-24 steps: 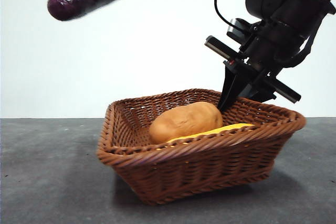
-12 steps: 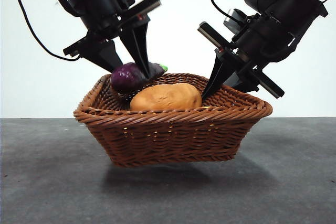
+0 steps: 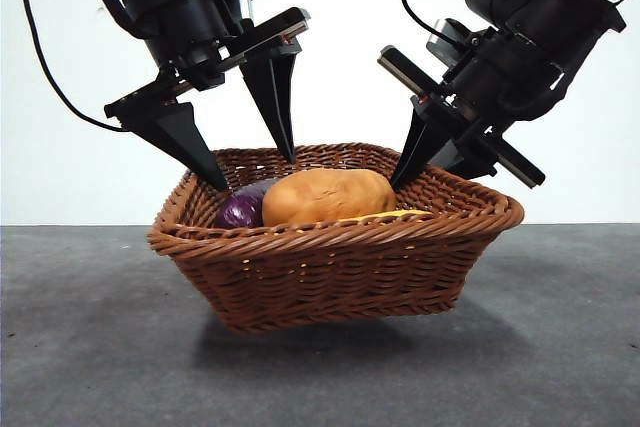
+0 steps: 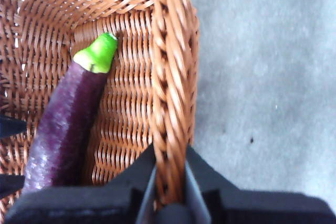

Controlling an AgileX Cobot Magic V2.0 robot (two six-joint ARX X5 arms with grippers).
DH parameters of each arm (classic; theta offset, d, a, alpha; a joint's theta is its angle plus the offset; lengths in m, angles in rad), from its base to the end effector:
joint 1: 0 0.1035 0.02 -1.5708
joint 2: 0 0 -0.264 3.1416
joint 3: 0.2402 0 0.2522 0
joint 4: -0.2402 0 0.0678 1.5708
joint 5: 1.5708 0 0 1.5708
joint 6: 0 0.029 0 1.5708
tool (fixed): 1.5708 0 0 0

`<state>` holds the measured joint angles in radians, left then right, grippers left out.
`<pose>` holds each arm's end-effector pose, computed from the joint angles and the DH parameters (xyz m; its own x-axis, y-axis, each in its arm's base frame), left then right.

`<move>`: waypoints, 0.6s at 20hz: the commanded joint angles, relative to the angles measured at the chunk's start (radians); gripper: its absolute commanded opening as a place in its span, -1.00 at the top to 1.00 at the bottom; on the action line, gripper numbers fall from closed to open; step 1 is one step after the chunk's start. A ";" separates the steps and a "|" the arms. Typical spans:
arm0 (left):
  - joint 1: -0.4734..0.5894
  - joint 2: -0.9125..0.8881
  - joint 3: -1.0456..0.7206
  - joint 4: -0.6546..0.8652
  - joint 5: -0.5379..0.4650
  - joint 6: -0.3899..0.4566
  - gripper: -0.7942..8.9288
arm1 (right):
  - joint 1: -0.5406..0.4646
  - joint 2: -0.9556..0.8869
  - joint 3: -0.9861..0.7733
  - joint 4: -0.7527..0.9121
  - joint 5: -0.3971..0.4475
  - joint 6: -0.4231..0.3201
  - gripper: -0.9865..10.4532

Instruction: Help me put the vegetables on the table into the basket

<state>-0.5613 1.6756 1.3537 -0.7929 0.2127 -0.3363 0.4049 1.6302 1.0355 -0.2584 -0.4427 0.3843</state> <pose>0.2857 -0.1869 0.2591 0.2520 -0.4078 -0.8776 0.3146 0.8921 -0.3242 0.3021 0.1430 0.2087 0.3775 0.6278 -0.6807 -0.3104 0.7783 0.5457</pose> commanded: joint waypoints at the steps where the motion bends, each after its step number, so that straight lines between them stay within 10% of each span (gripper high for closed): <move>1: -0.003 -0.001 -0.004 -0.002 0.005 0.033 0.10 | 0.002 -0.005 0.003 0.009 -0.014 0.004 0.84; 10: 0.034 -0.272 -0.004 -0.065 0.000 0.190 0.13 | 0.000 -0.005 0.005 0.000 -0.042 0.009 0.84; 12: 0.046 -0.376 -0.004 -0.092 -0.005 0.278 0.44 | 0.000 -0.006 0.023 -0.010 -0.068 0.016 0.84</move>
<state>-0.5179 1.3037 1.3537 -0.8848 0.2081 -0.1139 0.4046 1.6302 1.0447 -0.2909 -0.4942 0.3847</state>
